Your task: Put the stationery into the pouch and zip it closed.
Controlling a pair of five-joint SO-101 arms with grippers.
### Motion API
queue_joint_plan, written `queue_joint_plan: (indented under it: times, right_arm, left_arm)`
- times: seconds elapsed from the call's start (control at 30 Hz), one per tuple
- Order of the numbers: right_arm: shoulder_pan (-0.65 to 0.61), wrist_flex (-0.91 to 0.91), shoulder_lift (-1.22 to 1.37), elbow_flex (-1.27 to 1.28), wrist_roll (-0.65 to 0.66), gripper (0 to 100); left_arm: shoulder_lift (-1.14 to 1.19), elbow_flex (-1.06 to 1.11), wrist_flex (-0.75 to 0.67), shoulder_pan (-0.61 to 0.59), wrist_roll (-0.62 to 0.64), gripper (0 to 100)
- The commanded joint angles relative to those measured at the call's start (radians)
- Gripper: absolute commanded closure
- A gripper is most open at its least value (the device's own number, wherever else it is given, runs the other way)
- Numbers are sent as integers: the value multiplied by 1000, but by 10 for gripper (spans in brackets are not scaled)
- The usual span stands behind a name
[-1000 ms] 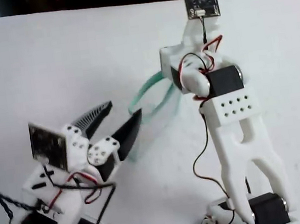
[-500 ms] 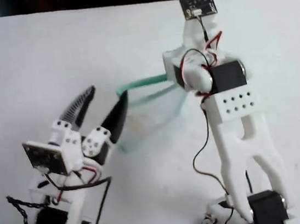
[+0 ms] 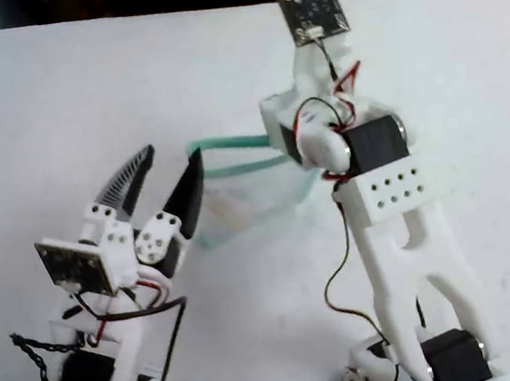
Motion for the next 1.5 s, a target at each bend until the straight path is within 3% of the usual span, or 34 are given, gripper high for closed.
queue_joint_plan:
  times: [0.0,0.13,0.33,0.5,0.63,0.8,0.93,1.17,1.33,1.47]
  right_arm:
    - [-47,22,-31,-147,11,755]
    - [-41,150,-22,-359,40,670]
    - [-27,374,-19,-597,301,670]
    - [145,529,67,-603,334,688]
    - [348,530,125,-563,354,729]
    - [427,532,59,-350,652,722]
    - [403,374,-131,-3,760,707]
    - [306,-107,-559,652,764,693]
    - [211,-136,-763,755,764,694]
    - [157,-139,-782,750,764,729]
  left_arm:
    - [13,97,5,-2,3,790]
    - [13,104,5,2,3,792]
    - [13,104,5,2,3,793]
    - [13,106,5,2,3,793]
    - [13,106,5,2,3,793]
    - [16,107,5,2,3,793]
    - [16,107,5,2,3,793]
    - [16,107,5,-2,3,793]
    - [16,107,5,-2,3,793]
    - [16,107,5,-1,3,793]
